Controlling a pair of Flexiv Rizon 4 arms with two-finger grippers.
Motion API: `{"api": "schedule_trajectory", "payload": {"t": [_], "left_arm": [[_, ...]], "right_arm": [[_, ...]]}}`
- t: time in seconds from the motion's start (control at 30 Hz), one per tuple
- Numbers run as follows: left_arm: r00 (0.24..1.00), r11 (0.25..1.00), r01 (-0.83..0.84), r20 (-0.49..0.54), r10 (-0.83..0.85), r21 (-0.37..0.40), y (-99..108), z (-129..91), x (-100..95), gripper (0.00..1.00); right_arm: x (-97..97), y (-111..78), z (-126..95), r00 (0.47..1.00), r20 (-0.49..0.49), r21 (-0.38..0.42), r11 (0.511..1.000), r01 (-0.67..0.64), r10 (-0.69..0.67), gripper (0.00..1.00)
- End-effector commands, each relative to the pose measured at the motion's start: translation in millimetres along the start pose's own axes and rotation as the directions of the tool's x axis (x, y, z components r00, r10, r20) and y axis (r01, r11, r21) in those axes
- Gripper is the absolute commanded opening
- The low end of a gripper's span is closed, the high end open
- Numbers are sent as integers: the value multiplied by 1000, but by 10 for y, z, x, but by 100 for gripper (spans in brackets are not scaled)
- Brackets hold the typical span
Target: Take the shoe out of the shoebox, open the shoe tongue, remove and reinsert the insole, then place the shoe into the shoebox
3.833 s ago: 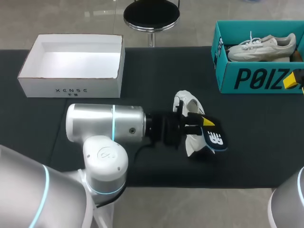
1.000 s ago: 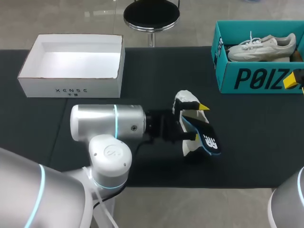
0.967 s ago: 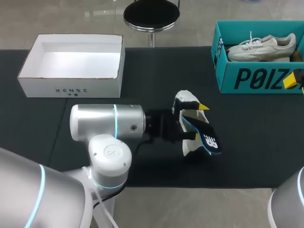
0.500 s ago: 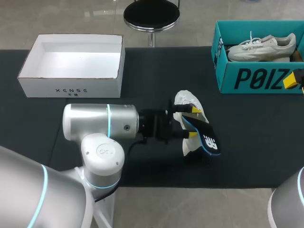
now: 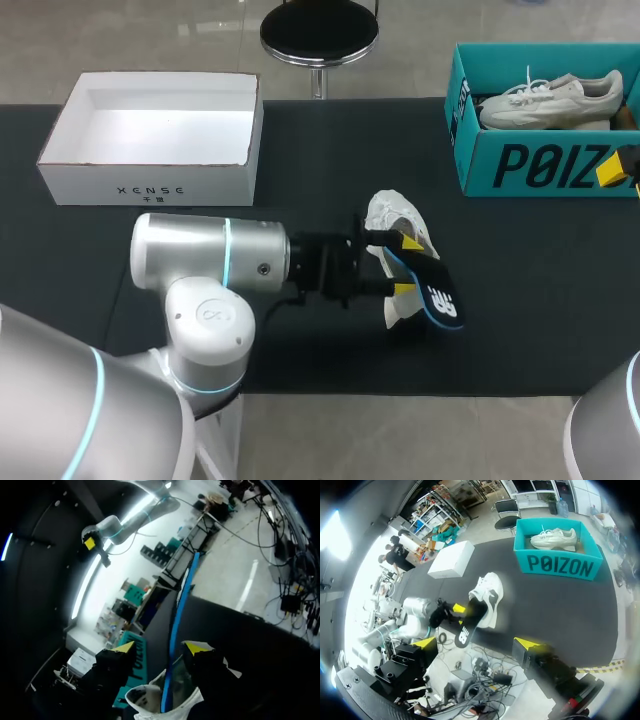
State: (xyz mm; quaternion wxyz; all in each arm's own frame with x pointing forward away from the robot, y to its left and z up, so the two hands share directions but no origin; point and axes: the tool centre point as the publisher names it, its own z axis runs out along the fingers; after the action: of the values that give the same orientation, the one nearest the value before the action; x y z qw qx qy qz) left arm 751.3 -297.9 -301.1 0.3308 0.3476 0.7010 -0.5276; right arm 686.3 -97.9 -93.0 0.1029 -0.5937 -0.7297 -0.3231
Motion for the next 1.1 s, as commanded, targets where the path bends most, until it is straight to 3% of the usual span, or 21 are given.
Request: {"api": "schedule_trajectory", "payload": {"t": [0.03, 0.37, 0.67, 0.9, 1.1], "left_arm": [[1000, 1000, -12, -17, 12, -1, 51, 3, -30, 62], [999, 999, -46, -29, 45, -25, 179, -32, -105, 50], [994, 997, -79, -75, 77, -25, 172, -37, -23, 53], [991, 992, -115, -79, 110, -60, 278, -30, -79, 46], [986, 988, -144, -99, 138, -56, 263, -17, -58, 47]], "right_arm": [[-5, 13, 9, 1000, 1, 3, 1000, -1, 1, 100], [-5, 13, 9, 1000, 1, 3, 1000, -1, 1, 100], [-5, 13, 9, 1000, 1, 3, 1000, -1, 1, 100], [-5, 13, 9, 1000, 1, 3, 1000, -1, 1, 100], [-5, 13, 9, 1000, 1, 3, 1000, -1, 1, 100]]}}
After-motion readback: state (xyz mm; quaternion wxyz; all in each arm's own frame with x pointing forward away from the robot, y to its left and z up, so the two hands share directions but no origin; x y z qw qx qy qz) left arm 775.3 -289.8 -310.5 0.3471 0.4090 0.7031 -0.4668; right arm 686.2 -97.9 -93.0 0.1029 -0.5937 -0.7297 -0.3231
